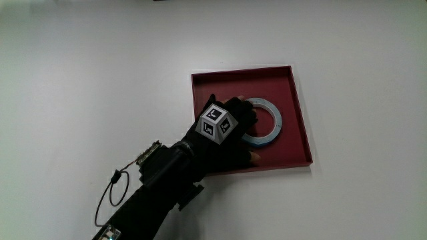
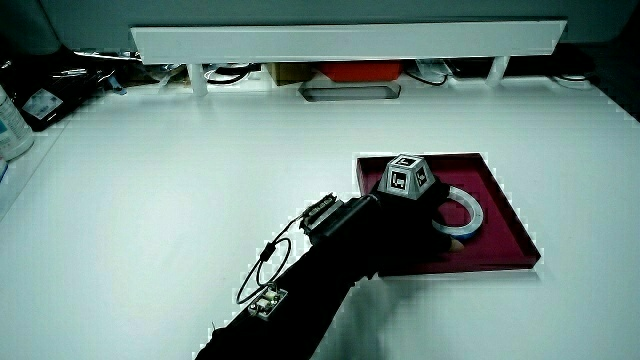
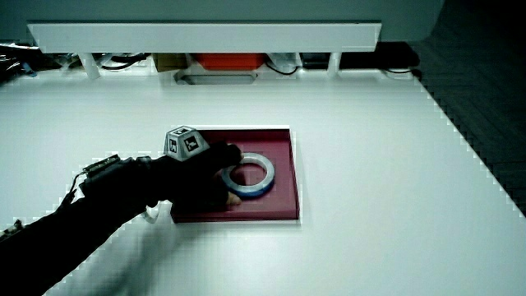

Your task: Pick blue tape

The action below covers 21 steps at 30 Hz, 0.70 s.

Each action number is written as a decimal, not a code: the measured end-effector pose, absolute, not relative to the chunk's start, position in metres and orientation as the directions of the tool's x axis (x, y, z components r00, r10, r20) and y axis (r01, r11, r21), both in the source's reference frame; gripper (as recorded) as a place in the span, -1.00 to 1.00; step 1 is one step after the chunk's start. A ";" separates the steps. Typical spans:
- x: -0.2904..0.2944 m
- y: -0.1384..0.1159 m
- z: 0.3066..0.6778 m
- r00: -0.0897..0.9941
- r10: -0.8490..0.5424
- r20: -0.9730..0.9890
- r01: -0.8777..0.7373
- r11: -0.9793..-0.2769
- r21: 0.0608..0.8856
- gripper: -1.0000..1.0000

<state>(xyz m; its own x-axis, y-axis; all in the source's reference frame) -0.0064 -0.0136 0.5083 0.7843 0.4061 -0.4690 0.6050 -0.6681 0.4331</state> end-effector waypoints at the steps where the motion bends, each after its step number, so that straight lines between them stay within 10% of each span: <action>1: -0.005 -0.013 0.505 0.782 0.414 -0.466 0.609 -0.666 0.430 0.00; 21: 0.001 -0.008 0.517 0.733 0.450 -0.510 0.651 -0.681 0.336 0.65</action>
